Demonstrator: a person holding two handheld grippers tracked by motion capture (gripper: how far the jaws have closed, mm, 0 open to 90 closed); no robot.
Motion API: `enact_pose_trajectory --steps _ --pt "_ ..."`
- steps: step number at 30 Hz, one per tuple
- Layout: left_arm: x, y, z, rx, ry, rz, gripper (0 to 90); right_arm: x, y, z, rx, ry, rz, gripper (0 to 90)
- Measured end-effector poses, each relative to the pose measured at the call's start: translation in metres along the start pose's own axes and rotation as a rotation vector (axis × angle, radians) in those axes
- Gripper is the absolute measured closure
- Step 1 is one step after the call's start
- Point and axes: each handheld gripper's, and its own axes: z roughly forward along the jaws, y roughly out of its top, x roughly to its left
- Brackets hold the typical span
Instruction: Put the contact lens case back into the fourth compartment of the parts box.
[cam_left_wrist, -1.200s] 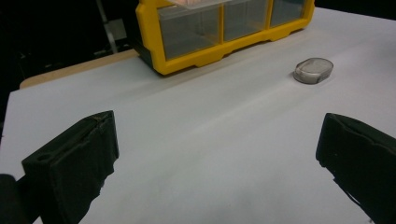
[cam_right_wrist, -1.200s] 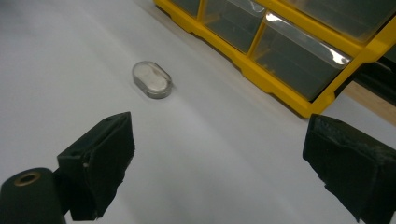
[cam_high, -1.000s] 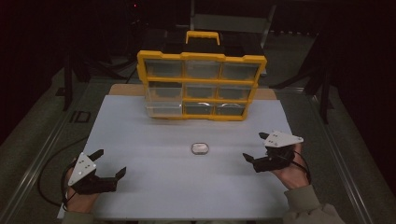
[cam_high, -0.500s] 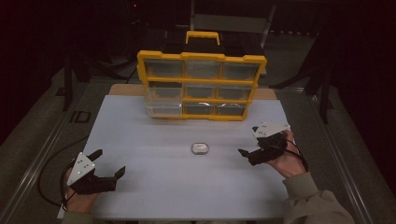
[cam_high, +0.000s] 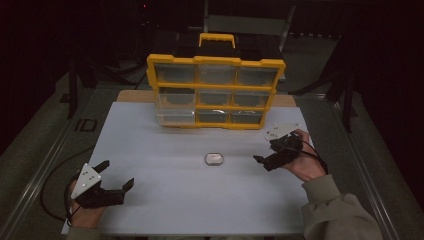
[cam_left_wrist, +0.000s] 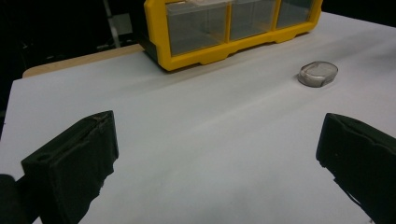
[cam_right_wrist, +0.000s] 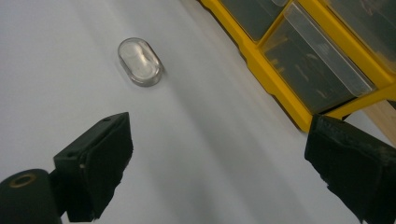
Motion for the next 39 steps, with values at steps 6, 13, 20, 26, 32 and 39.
enact_pose_trajectory --steps 6,13,20,26,32,39 --pt "0.000 0.000 -0.001 -0.011 -0.002 -0.007 0.0 -0.007 0.002 0.007 0.029 0.011 0.002 7.0" --pt "-0.001 -0.001 -0.001 -0.012 -0.003 0.002 0.0 -0.012 0.007 0.013 0.054 0.007 -0.011 7.1" --pt "0.000 -0.002 0.000 -0.013 0.006 -0.010 0.0 -0.017 0.011 0.018 0.068 0.014 -0.018 7.1" --pt "0.000 -0.003 0.000 -0.012 0.010 -0.011 0.0 -0.018 0.016 0.022 0.077 0.020 -0.026 7.1" --pt "0.000 -0.003 0.000 -0.015 0.012 -0.016 0.0 -0.022 0.022 0.026 0.087 0.020 -0.036 7.1" --pt "0.000 -0.003 -0.001 -0.018 0.014 -0.014 0.0 -0.024 0.029 0.034 0.106 0.025 -0.039 7.2"
